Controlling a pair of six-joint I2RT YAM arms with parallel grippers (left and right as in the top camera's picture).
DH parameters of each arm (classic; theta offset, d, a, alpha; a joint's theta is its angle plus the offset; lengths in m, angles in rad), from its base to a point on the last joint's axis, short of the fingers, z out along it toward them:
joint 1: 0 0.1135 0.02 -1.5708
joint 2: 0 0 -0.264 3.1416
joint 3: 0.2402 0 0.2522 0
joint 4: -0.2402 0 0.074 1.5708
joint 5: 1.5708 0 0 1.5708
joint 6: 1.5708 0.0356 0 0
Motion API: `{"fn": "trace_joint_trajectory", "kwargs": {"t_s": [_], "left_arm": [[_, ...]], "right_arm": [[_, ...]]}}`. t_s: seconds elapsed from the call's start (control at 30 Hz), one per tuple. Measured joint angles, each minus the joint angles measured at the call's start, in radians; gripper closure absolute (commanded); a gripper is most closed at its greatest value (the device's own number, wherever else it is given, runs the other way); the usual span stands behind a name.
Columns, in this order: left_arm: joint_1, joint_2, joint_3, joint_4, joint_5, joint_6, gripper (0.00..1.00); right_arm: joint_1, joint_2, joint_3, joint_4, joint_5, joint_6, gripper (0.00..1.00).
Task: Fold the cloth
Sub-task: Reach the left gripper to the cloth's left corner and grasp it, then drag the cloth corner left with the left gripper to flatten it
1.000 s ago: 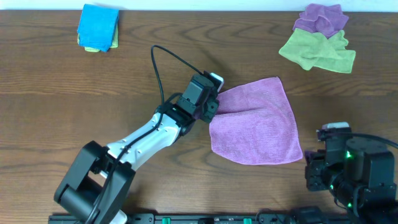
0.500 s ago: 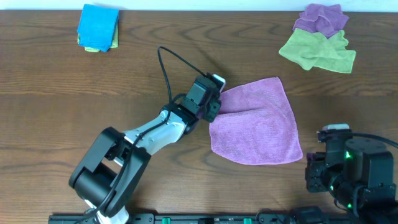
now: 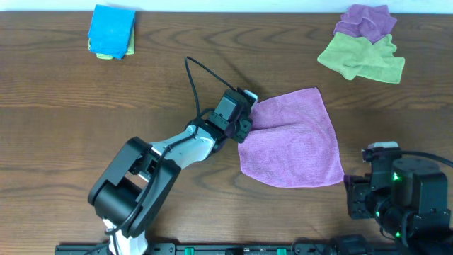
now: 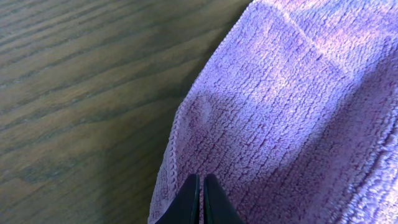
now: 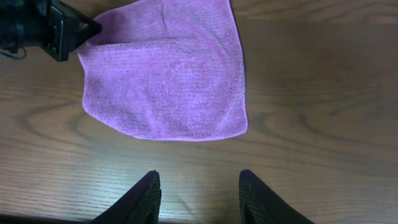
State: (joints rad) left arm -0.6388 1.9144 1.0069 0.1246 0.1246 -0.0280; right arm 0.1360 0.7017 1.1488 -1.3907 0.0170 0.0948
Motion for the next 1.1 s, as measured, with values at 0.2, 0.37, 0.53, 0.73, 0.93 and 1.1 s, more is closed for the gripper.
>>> {"fn": "trace_joint_trajectory", "kwargs": {"t_s": [0.2, 0.37, 0.53, 0.73, 0.93, 1.1], "left_arm": [[0.000, 0.036, 0.000, 0.030, -0.003, 0.000, 0.95], [0.000, 0.048, 0.000, 0.041, -0.072, 0.003, 0.94], [0.005, 0.048, 0.000, 0.041, -0.117, 0.029, 0.94], [0.039, 0.048, 0.000, 0.041, -0.133, 0.072, 0.94], [0.100, 0.048, 0.000, 0.041, -0.135, 0.105, 0.94], [0.159, 0.048, 0.000, 0.040, -0.146, 0.117, 0.95]], "right_arm": [[0.000, 0.000, 0.000, 0.000, -0.003, 0.001, 0.58], [0.000, 0.000, 0.000, -0.002, -0.014, 0.001, 0.58], [0.000, 0.000, 0.000, -0.003, -0.018, 0.001, 0.57], [0.000, 0.000, 0.000, -0.003, -0.018, 0.001, 0.55], [0.000, 0.000, 0.000, -0.003, -0.018, 0.002, 0.53], [0.000, 0.000, 0.000, -0.004, -0.018, 0.003, 0.52]]}}
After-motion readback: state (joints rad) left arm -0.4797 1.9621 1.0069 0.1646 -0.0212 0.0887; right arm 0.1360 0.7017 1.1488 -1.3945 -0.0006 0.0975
